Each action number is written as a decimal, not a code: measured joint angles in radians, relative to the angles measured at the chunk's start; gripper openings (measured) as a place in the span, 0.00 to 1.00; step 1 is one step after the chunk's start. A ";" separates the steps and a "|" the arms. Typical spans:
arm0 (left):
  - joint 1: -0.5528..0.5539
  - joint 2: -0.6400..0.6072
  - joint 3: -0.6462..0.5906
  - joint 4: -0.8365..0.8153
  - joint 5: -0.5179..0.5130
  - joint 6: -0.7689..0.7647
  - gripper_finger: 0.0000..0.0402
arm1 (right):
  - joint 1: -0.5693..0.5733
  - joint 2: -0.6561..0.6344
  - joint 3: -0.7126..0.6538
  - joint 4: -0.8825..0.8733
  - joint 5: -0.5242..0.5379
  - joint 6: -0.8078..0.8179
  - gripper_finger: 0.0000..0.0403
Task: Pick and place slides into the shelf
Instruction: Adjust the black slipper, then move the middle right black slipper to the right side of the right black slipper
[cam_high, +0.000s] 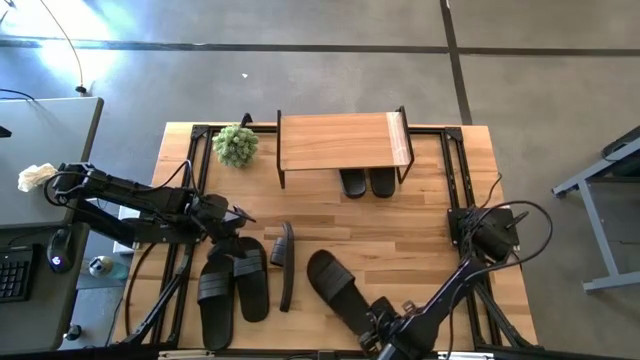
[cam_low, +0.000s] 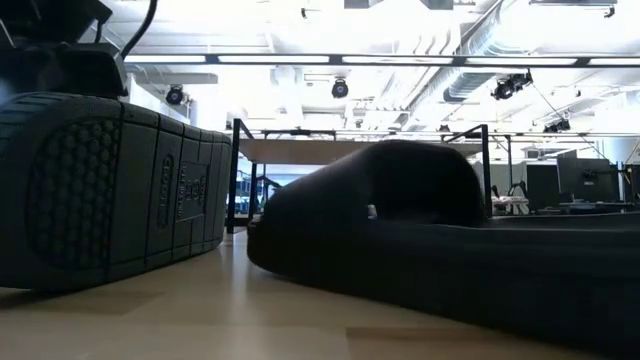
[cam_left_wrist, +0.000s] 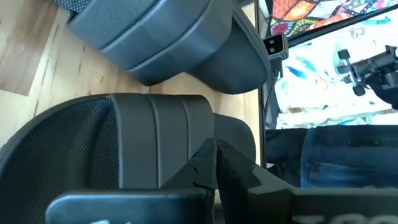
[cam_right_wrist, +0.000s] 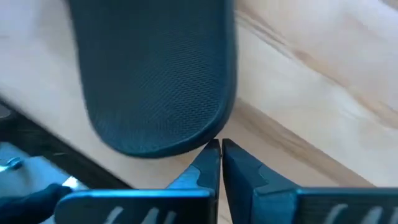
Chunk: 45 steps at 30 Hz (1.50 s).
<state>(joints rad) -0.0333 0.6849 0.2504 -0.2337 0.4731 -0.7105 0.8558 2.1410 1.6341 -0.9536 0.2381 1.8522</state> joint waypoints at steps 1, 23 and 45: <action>0.000 0.000 0.000 0.000 -0.001 0.000 0.00 | -0.006 0.000 0.000 0.021 0.002 -0.025 0.01; -0.178 0.000 0.000 0.592 -0.052 0.022 0.14 | -0.001 -0.035 0.103 -0.134 0.128 -0.017 0.01; -0.727 0.433 0.353 0.052 -1.191 0.131 0.01 | -0.003 -0.035 0.138 -0.241 0.143 -0.019 0.01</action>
<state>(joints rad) -0.7606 1.1181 0.6032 -0.1816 -0.7178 -0.5793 0.8532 2.1056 1.7721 -1.1950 0.3812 1.8328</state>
